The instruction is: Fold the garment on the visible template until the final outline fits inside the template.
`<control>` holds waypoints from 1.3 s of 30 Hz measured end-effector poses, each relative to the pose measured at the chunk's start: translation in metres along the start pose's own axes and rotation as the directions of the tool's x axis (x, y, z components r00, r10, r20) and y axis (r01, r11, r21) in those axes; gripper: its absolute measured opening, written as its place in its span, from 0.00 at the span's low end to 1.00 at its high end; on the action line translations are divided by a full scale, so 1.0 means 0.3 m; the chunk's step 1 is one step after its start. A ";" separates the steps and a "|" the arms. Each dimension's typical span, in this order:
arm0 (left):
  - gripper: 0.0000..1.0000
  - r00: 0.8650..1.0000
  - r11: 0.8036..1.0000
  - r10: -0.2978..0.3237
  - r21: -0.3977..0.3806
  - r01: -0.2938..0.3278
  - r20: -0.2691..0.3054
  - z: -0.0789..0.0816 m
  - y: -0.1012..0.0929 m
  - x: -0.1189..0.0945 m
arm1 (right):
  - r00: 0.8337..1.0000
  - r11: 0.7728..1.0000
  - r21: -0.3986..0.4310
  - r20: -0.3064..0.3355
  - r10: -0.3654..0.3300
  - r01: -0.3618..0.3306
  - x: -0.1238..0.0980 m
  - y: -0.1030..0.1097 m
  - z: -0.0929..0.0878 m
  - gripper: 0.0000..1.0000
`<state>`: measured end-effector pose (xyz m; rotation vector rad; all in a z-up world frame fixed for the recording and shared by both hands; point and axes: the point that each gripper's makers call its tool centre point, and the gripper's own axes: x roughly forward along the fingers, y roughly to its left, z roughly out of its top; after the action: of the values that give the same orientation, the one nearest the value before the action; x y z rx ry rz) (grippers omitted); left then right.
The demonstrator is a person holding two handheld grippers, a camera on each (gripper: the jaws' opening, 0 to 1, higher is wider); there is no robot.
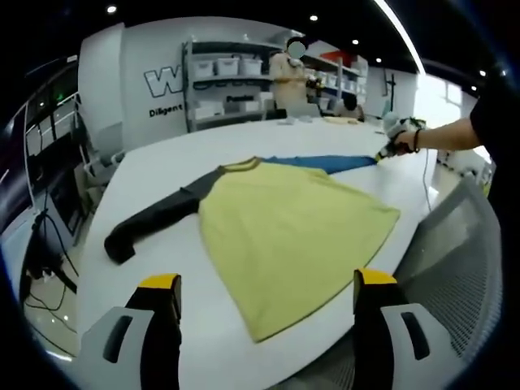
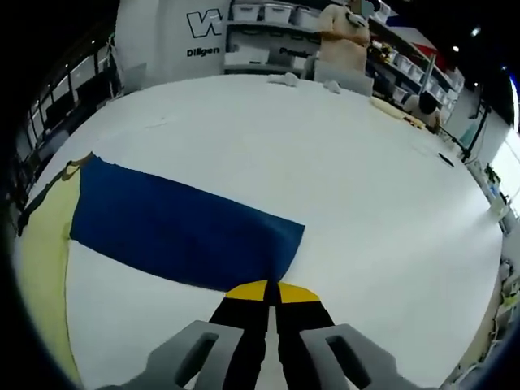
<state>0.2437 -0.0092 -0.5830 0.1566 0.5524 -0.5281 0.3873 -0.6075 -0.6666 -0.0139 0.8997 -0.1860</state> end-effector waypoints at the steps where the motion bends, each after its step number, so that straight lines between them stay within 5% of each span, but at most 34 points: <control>1: 0.87 1.000 1.000 -0.003 -0.001 0.003 -0.004 -0.006 0.003 0.000 | 1.000 1.000 0.003 -0.002 0.002 -0.002 -0.001 0.001 -0.001 0.00; 7: 0.92 1.000 1.000 -0.012 -0.011 0.012 -0.015 -0.022 0.007 0.004 | 1.000 0.994 0.104 0.006 0.027 -0.027 -0.019 0.012 0.013 0.00; 19: 0.99 1.000 0.999 -0.026 -0.045 0.025 -0.013 -0.029 -0.014 0.016 | 0.996 0.987 0.150 0.080 0.043 -0.055 0.005 -0.019 0.127 0.00; 39: 0.99 0.998 0.998 -0.060 -0.033 0.059 -0.014 -0.041 -0.034 0.010 | 0.971 0.983 0.016 0.164 0.176 -0.181 -0.074 0.289 0.309 0.00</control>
<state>0.2351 -0.0159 -0.5950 0.1139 0.5811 -0.5761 0.4595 -0.5247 -0.5995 0.0800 0.7311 -0.0300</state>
